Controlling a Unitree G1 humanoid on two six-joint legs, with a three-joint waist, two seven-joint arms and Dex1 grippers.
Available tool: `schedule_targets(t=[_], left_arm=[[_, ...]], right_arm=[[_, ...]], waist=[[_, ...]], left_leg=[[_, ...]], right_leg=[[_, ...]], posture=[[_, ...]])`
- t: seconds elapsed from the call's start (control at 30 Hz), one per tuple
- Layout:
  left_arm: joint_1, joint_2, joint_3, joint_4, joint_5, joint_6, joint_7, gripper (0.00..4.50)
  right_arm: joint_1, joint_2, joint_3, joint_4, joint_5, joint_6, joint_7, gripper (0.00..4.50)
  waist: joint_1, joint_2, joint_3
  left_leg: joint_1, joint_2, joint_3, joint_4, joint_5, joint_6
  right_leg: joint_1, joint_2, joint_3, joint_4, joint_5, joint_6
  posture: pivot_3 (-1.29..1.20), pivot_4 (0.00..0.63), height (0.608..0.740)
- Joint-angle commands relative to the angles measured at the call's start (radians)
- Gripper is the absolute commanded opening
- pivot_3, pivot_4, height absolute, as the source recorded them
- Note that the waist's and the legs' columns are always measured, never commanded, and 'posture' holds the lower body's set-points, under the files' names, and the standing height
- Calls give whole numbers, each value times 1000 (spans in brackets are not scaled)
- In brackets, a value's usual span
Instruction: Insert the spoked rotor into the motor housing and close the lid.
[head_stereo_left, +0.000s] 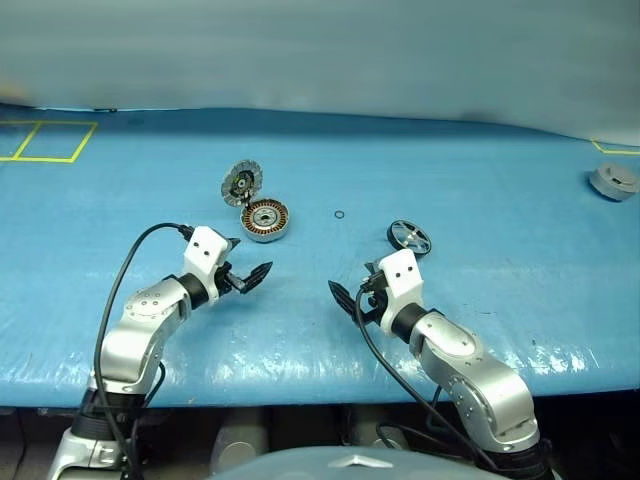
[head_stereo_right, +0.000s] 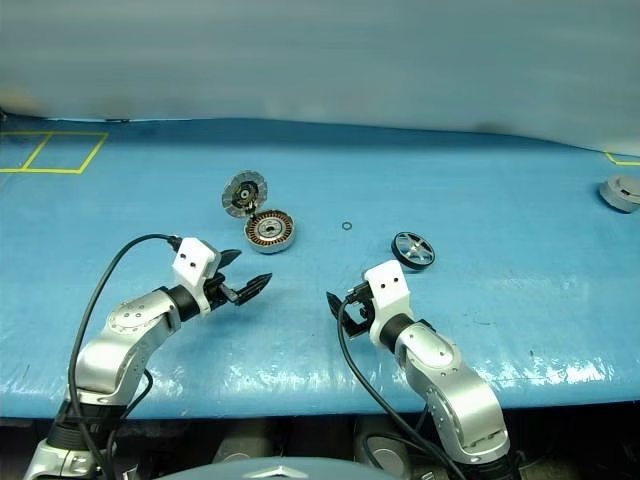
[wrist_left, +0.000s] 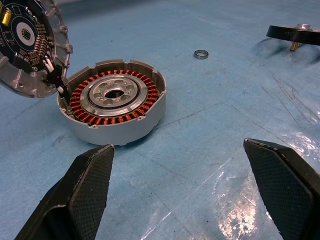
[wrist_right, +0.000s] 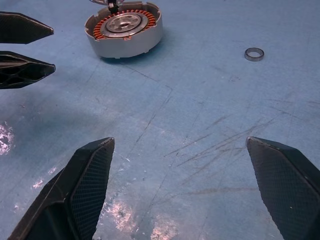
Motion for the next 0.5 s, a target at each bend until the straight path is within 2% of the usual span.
schedule_targets(t=[0.03,0.5], left_arm=[[-15,10,1,-30,8,-12,-6,4500],[-33,25,2,-22,11,0,-33,4500]], right_arm=[[-8,6,2,-20,-5,-23,2,4456],[-9,15,7,-11,-19,-25,8,4456]], waist=[[0,0,0],[0,0,0]], left_leg=[[0,0,0,0,0,0],[0,0,0,0,0,0]], right_leg=[[0,0,0,0,0,0],[0,0,0,0,0,0]], posture=[[0,150,740],[0,150,740]])
